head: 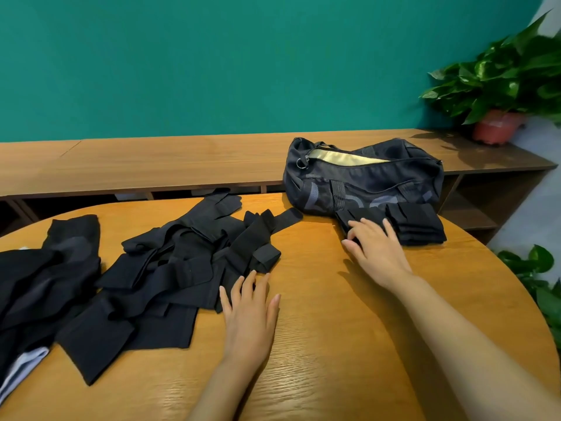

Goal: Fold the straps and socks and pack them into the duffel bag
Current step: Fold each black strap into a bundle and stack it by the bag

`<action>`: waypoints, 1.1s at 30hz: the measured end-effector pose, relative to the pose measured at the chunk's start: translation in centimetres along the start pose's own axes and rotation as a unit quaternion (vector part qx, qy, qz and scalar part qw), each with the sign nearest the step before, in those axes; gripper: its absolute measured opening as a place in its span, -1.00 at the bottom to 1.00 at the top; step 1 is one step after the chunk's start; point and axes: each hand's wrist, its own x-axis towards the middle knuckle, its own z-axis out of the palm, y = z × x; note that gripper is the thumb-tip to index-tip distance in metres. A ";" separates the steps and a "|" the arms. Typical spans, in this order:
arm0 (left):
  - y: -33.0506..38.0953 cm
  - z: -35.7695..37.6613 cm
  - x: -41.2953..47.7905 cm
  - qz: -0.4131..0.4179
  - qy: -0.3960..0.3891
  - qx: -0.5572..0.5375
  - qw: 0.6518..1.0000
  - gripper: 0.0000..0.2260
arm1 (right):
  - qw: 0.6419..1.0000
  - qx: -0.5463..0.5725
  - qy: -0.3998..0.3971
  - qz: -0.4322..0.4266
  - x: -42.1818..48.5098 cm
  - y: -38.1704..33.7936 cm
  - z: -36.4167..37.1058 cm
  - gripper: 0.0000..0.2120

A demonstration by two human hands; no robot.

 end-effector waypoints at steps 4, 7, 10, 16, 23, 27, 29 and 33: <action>-0.7 -1.1 -0.3 0.039 0.043 -0.037 0.998 -0.62 | 0.997 0.024 -0.050 -0.057 -1.1 -5.5 1.6 -0.65; -2.7 -2.5 -0.2 0.046 0.090 -0.010 0.995 -0.70 | 0.991 0.062 -0.070 -0.091 -1.5 -9.8 3.2 -0.68; -5.3 -4.3 0.6 0.015 0.103 0.048 0.993 -0.65 | 0.990 0.106 -0.045 -0.085 -1.9 -14.4 4.2 -0.70; -8.9 -6.7 1.4 -0.046 0.012 0.105 0.993 -0.45 | 0.991 0.116 -0.053 0.039 -2.8 -21.2 6.3 -0.43; -9.5 -6.6 1.2 -0.047 0.001 0.095 0.994 -0.49 | 0.932 0.312 -0.082 0.165 -2.8 -20.4 5.8 -0.53; -9.7 -6.2 1.0 -0.050 0.012 0.100 0.994 -0.53 | 0.873 0.427 -0.115 0.203 -4.2 -15.4 2.6 -0.59; -9.7 -6.0 0.9 -0.049 0.014 0.105 0.993 -0.54 | 0.862 0.431 -0.143 0.227 -5.4 -12.2 1.3 -0.63; -9.2 -6.1 1.0 -0.056 0.012 0.118 0.991 -0.56 | 0.911 0.292 -0.169 0.236 -7.6 -9.0 0.9 -0.67</action>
